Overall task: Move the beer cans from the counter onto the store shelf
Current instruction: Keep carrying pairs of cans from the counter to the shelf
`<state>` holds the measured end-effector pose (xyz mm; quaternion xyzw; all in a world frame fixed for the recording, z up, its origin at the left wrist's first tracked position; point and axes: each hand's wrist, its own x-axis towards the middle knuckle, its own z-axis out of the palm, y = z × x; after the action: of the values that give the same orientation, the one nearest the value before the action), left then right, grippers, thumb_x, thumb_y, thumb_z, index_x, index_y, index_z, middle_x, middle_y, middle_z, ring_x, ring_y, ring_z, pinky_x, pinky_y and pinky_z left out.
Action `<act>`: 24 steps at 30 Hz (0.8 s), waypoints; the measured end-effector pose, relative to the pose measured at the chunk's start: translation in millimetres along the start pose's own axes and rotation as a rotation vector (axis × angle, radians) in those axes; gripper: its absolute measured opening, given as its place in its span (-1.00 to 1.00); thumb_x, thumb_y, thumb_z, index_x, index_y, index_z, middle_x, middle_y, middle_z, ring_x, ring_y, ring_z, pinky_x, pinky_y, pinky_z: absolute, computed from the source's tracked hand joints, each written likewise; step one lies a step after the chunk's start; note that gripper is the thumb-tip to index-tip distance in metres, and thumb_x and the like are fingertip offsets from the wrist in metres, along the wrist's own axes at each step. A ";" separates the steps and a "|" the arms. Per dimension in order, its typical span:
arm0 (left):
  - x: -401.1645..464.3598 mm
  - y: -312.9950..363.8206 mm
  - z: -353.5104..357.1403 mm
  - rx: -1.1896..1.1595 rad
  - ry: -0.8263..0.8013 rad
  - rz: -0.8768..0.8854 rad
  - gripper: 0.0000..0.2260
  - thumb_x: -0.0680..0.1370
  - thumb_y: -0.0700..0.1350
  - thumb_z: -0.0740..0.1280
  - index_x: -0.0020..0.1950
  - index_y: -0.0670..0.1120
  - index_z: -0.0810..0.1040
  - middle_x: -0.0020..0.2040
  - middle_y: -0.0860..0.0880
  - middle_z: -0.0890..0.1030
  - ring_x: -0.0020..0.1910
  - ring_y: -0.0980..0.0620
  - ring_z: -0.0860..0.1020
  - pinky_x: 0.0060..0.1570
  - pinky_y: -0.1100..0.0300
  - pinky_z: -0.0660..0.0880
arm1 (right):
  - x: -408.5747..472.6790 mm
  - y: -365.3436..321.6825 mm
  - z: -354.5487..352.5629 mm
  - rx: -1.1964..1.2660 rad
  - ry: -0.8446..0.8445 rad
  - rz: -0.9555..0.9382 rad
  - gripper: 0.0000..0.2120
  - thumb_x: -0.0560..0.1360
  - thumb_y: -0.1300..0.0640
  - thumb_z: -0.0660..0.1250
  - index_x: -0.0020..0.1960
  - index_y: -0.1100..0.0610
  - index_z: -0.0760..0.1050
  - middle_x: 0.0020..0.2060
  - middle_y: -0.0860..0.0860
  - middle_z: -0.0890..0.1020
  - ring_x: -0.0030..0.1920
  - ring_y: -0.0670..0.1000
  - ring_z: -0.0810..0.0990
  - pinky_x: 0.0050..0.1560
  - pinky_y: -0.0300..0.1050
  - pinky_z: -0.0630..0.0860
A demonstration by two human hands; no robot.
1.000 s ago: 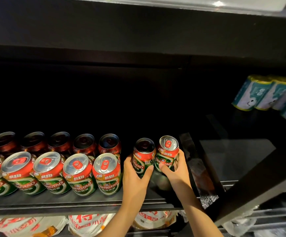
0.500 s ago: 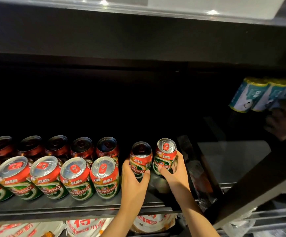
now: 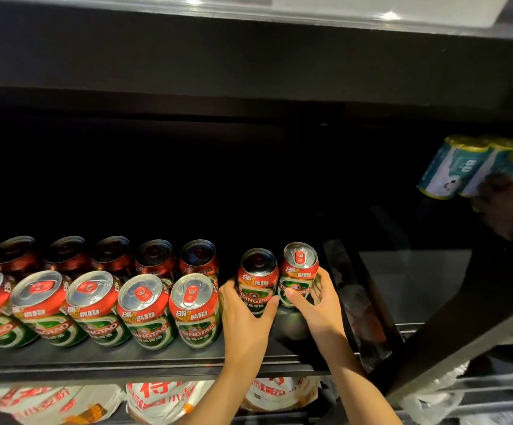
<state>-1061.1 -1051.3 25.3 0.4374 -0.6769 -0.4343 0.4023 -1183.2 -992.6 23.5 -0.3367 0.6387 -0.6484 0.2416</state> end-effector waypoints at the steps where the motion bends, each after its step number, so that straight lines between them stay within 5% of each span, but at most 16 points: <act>1: -0.6 -0.2 0.2 0.021 -0.005 0.013 -0.41 0.41 -0.08 0.47 0.32 -0.10 0.24 0.14 0.03 0.36 0.16 0.10 0.41 0.11 0.33 0.35 | -0.3 -0.1 0.0 0.000 -0.001 -0.003 -0.47 0.40 0.28 0.46 0.25 -0.05 0.37 0.15 -0.06 0.58 0.14 -0.18 0.57 0.06 -0.37 0.48; 8: -11.4 3.6 8.5 0.055 0.062 -0.055 -0.34 0.47 -0.02 0.40 0.47 -0.11 0.16 0.38 -0.05 0.34 0.38 0.00 0.30 0.35 0.07 0.31 | -1.0 -1.7 -0.3 -0.001 0.000 0.009 -0.48 0.39 0.29 0.46 0.20 -0.12 0.39 0.12 -0.10 0.59 0.13 -0.20 0.57 0.10 -0.34 0.49; 11: -11.8 4.8 11.1 -0.009 0.123 -0.108 -0.34 0.46 -0.04 0.43 0.45 -0.09 0.18 0.35 -0.06 0.40 0.34 -0.02 0.37 0.31 0.01 0.37 | -2.0 -2.8 0.3 -0.014 -0.018 0.005 -0.49 0.39 0.30 0.47 0.18 -0.12 0.39 0.09 -0.12 0.60 0.11 -0.21 0.57 0.06 -0.39 0.48; 17: -13.5 5.8 11.4 0.033 0.167 -0.093 -0.37 0.48 -0.01 0.39 0.46 -0.08 0.20 0.37 -0.04 0.38 0.36 0.01 0.34 0.27 0.22 0.29 | -3.3 -6.1 1.2 -0.056 -0.034 -0.007 -0.52 0.39 0.27 0.47 0.16 -0.14 0.40 0.06 -0.14 0.60 0.09 -0.22 0.57 0.06 -0.41 0.47; 24: -24.8 6.1 11.2 0.037 0.175 -0.101 -0.39 0.53 -0.02 0.32 0.51 -0.08 0.14 0.45 -0.04 0.29 0.44 0.02 0.24 0.34 0.21 0.19 | -2.6 -5.2 1.9 -0.084 -0.025 -0.011 -0.51 0.39 0.23 0.47 0.15 -0.18 0.40 0.06 -0.18 0.59 0.09 -0.24 0.56 0.09 -0.38 0.46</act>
<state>-1065.6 -1023.9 23.7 0.5145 -0.6241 -0.4018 0.4294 -1179.5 -991.5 28.3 -0.3582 0.6602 -0.6181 0.2318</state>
